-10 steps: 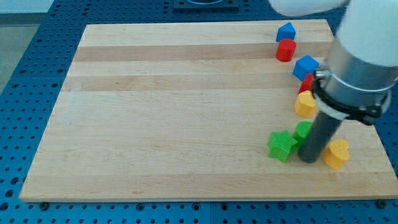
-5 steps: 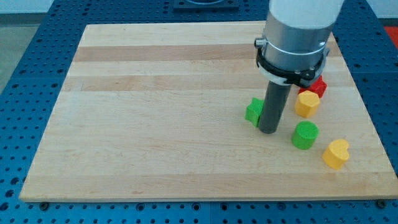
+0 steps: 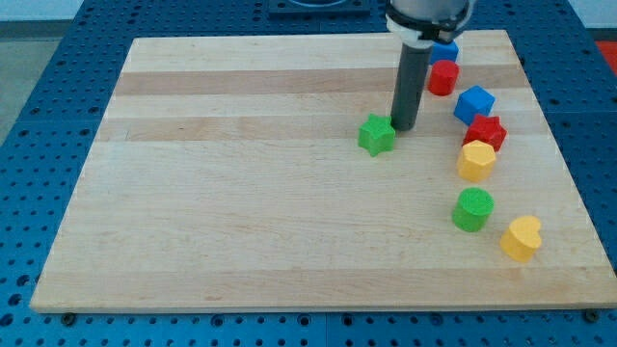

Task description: Move the green star towards the up

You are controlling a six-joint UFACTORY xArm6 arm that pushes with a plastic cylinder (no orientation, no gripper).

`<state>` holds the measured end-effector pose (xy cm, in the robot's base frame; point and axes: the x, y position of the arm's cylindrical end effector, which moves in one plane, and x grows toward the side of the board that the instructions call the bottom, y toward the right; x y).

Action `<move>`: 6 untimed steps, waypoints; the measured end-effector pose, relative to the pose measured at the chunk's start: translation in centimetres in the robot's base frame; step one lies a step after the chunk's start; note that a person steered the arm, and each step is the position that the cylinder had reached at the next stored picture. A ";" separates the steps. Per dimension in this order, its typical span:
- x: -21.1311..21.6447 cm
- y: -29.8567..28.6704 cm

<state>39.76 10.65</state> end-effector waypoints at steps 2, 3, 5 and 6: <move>9.2 -1.9; 13.4 -4.0; 19.0 -1.8; 19.0 1.3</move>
